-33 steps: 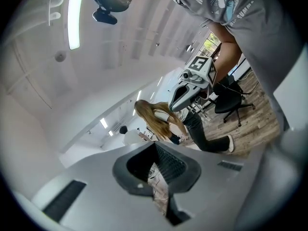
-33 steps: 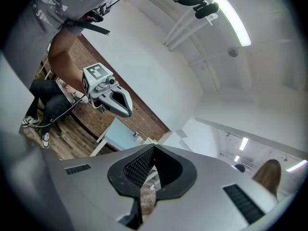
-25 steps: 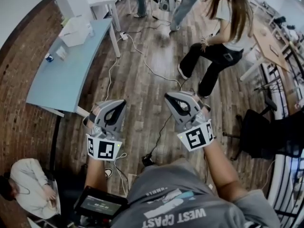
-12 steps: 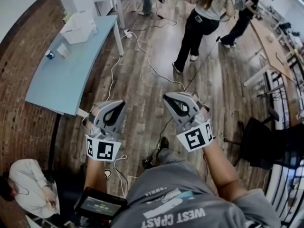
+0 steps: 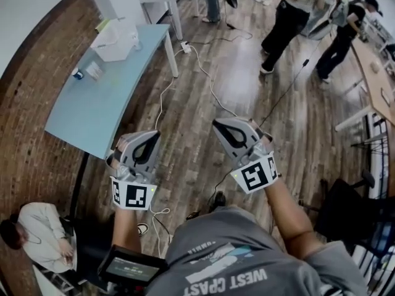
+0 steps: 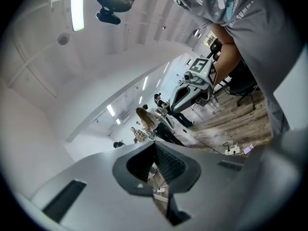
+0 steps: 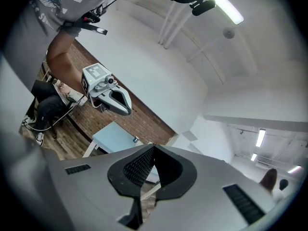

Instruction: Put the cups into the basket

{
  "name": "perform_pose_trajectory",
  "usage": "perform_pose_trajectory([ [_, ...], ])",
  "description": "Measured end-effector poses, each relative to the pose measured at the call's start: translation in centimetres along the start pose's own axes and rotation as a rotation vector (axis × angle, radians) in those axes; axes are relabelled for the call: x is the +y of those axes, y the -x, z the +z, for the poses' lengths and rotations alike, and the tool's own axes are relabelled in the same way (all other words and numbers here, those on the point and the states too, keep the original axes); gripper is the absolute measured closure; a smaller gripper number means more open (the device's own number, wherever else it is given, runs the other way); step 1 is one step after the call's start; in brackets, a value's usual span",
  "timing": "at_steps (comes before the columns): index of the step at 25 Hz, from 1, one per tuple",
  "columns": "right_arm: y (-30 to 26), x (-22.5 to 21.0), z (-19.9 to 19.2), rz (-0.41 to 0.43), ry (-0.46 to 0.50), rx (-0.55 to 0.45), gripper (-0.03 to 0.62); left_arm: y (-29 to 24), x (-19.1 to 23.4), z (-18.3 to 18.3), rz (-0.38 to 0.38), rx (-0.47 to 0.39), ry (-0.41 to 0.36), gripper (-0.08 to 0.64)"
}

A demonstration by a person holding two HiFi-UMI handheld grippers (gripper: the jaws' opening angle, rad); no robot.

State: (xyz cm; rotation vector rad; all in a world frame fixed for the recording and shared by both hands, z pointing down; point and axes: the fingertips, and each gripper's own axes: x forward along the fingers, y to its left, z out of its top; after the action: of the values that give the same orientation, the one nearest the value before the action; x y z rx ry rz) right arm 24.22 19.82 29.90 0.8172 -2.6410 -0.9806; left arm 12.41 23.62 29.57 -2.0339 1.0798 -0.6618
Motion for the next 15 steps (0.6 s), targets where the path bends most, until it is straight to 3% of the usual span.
perform_pose_trajectory([
  [5,-1.6,-2.5,-2.1,0.022,-0.014,-0.03,0.586,-2.7,-0.4,-1.0,0.003,0.03,0.035,0.558],
  [15,-4.4,-4.1,-3.1,0.049,-0.023,-0.035,0.586,-4.8,1.7,-3.0,0.006,0.074,0.026,0.558],
])
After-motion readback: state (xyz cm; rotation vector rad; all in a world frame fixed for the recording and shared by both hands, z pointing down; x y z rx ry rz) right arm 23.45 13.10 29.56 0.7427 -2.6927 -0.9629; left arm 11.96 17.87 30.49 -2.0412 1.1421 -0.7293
